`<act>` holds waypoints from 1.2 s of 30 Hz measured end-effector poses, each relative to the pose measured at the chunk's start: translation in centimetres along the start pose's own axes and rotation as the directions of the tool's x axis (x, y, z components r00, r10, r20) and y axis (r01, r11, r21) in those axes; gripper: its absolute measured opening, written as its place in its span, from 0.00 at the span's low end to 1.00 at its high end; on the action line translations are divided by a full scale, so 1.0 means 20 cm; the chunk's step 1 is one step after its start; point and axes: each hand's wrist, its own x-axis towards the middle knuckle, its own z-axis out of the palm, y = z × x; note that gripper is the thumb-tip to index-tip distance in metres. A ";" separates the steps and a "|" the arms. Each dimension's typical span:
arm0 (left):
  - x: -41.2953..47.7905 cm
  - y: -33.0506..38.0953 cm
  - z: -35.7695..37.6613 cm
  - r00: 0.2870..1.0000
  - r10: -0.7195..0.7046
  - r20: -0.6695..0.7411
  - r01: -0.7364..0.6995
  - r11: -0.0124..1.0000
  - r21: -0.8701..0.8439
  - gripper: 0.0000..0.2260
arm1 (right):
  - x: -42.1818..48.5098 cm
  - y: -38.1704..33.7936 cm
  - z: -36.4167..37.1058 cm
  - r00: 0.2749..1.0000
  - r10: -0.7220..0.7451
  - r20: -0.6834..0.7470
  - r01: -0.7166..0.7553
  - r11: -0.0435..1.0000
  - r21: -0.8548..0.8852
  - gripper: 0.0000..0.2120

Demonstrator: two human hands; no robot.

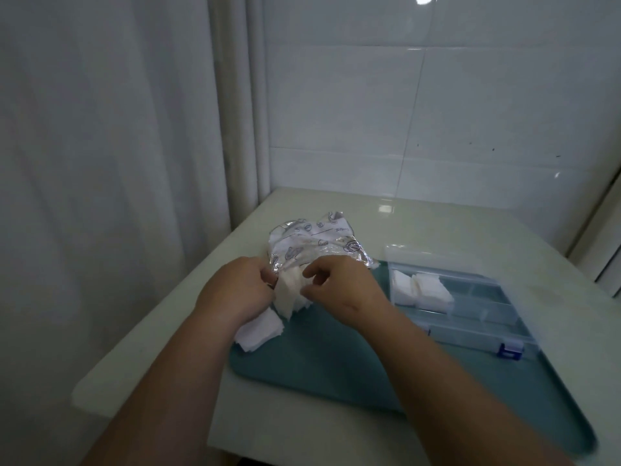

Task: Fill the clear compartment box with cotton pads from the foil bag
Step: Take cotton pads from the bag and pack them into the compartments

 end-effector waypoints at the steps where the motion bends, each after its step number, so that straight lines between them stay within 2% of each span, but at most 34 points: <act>1: -0.01 -0.01 0.00 1.000 -0.009 0.024 0.008 0.999 0.045 0.05 | 0.00 -0.01 0.02 1.000 -0.002 0.018 0.002 1.000 -0.023 0.13; 3: -0.02 -0.04 0.00 0.997 -0.040 0.062 0.032 0.993 0.113 0.05 | 0.01 -0.03 0.05 0.999 0.007 0.047 -0.004 0.998 -0.060 0.15; 5: -0.02 -0.07 0.01 0.993 -0.060 0.098 0.043 0.985 0.169 0.10 | 0.01 -0.05 0.09 0.998 0.027 0.054 -0.023 0.996 -0.083 0.15; 9: -0.02 -0.11 0.05 0.976 -0.048 0.211 -0.019 0.952 0.305 0.16 | 0.02 -0.06 0.15 1.000 0.026 0.005 -0.025 0.989 -0.149 0.16; 12: -0.02 -0.12 0.07 0.969 -0.038 0.244 -0.047 0.941 0.335 0.19 | 0.04 -0.08 0.18 0.999 0.005 -0.050 -0.014 0.984 -0.177 0.14; 15: -0.03 -0.12 0.07 0.970 -0.032 0.242 -0.056 0.936 0.348 0.20 | 0.05 -0.09 0.21 0.999 -0.011 -0.054 -0.001 0.975 -0.220 0.08; 17: -0.03 -0.11 0.06 0.968 -0.040 0.249 -0.046 0.943 0.331 0.21 | 0.05 -0.07 0.21 0.998 -0.007 -0.061 -0.004 0.984 -0.176 0.07; 21: -0.04 -0.06 0.02 0.980 0.012 0.199 -0.058 0.972 0.229 0.17 | 0.03 -0.04 0.15 0.991 0.025 -0.128 -0.015 0.997 0.078 0.01; 26: -0.03 0.00 -0.03 0.996 0.071 0.053 -0.065 0.992 -0.104 0.13 | -0.01 -0.02 0.01 0.962 0.053 -0.268 0.036 0.947 0.319 0.05; 29: 0.00 0.05 -0.01 0.995 0.102 -0.013 -0.103 0.973 -0.208 0.11 | -0.02 0.05 -0.09 0.939 0.083 -0.333 0.048 0.929 0.367 0.06; 33: 0.05 0.15 0.03 0.994 0.107 -0.035 -0.113 0.946 -0.305 0.04 | -0.03 0.17 -0.22 0.908 0.143 -0.395 0.043 0.903 0.427 0.03; 36: 0.09 0.25 0.08 0.995 0.098 -0.025 -0.100 0.915 -0.392 0.09 | -0.05 0.25 -0.30 0.898 0.191 -0.396 0.031 0.872 0.489 0.03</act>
